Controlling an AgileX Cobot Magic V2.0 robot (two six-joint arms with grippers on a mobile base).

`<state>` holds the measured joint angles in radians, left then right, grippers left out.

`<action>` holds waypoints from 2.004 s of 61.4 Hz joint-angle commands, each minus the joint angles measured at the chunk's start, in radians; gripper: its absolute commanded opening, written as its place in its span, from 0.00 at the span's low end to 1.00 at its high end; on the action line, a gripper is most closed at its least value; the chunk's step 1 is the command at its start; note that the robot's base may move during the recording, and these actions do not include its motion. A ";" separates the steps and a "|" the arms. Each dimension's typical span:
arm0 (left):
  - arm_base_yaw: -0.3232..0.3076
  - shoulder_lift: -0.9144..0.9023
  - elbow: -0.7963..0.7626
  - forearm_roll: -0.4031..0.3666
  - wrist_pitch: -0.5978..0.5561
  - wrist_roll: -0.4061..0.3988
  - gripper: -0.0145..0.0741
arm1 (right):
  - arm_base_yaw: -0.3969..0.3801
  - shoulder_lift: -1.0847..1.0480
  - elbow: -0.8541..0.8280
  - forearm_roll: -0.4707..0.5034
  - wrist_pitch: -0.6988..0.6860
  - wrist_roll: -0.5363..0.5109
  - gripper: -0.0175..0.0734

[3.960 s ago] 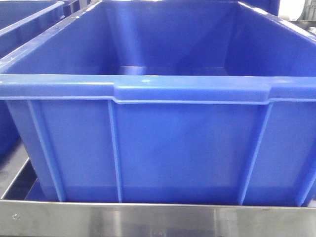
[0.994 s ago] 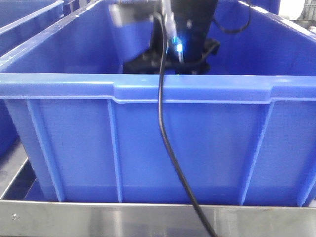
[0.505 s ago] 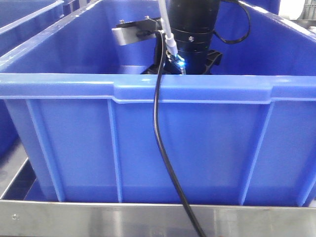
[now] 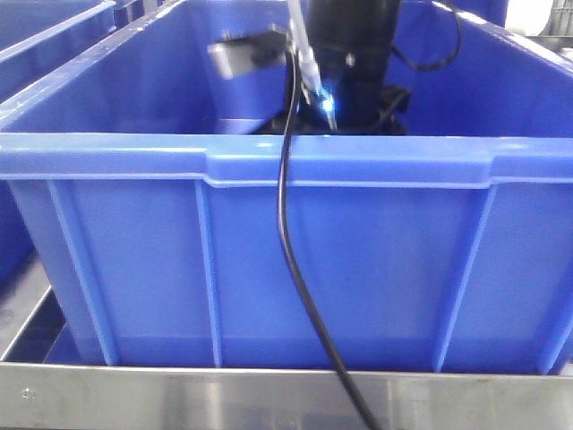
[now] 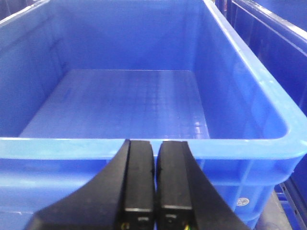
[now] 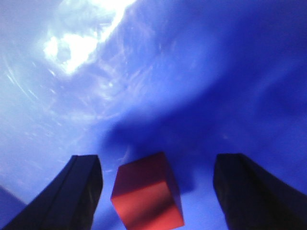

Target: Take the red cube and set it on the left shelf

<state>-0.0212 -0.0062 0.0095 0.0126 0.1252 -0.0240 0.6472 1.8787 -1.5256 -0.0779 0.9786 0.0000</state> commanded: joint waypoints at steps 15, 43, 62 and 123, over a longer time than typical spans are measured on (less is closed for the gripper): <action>-0.001 -0.015 0.023 -0.006 -0.086 -0.001 0.28 | -0.002 -0.272 -0.027 -0.016 -0.026 0.000 0.43; -0.001 -0.015 0.023 -0.006 -0.086 -0.001 0.28 | -0.002 -0.733 0.370 0.014 -0.371 0.000 0.24; -0.001 -0.015 0.023 -0.006 -0.086 -0.001 0.28 | -0.002 -1.146 0.793 0.108 -0.623 0.000 0.24; -0.001 -0.015 0.023 -0.006 -0.086 -0.001 0.28 | -0.138 -1.554 1.111 0.129 -0.820 0.000 0.24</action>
<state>-0.0212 -0.0062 0.0095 0.0126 0.1252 -0.0240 0.5867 0.3379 -0.4240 0.0452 0.3092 0.0000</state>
